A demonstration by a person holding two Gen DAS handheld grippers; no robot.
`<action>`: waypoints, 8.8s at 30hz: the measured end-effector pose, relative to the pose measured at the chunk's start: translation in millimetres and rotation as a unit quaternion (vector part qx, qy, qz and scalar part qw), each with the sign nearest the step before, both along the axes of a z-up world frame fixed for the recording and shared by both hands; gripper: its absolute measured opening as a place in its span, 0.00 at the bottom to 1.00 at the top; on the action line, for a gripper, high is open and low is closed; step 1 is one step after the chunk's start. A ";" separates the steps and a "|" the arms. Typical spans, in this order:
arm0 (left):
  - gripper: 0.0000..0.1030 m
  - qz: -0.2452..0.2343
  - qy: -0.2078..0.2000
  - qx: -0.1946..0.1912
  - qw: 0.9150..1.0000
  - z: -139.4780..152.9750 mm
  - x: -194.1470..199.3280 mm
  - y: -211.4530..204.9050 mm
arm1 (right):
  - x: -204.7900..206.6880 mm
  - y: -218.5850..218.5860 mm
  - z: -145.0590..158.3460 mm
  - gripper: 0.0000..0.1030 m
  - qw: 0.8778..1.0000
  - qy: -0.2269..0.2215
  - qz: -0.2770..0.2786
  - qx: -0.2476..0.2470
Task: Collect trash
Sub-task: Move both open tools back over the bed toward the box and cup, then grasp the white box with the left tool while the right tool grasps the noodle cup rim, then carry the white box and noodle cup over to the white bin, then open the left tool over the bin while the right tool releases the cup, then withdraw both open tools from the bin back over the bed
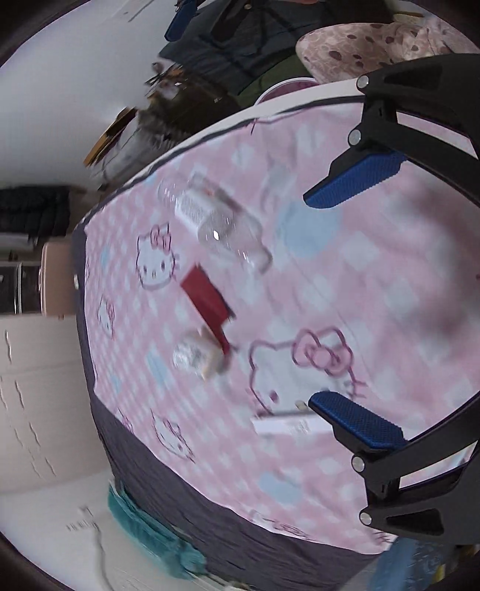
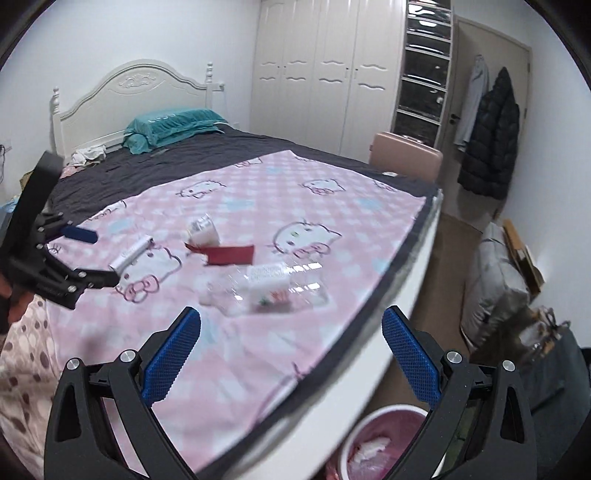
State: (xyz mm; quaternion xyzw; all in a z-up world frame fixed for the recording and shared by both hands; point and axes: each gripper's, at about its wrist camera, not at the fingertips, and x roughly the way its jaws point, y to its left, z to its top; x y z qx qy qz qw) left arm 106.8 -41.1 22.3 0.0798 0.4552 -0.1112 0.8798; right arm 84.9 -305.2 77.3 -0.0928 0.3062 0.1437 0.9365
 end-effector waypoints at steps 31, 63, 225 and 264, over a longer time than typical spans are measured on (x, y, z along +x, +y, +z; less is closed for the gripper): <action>0.95 0.126 0.029 -0.066 0.989 -79.4 13.7 180.1 | 270.9 235.6 -118.9 0.93 0.962 0.174 0.203 -0.046; 0.95 0.082 0.039 -0.084 0.992 -100.5 65.9 159.7 | 251.5 280.4 -153.6 0.17 0.915 0.248 0.300 -0.111; 0.27 -0.512 0.146 0.148 0.833 -206.0 17.6 -523.8 | -51.7 -312.3 -214.7 0.03 0.974 0.216 0.049 -0.038; 0.95 -0.564 0.031 0.212 0.797 -125.2 -28.6 -465.4 | -95.6 -292.7 -119.5 0.92 0.977 0.125 0.040 -0.165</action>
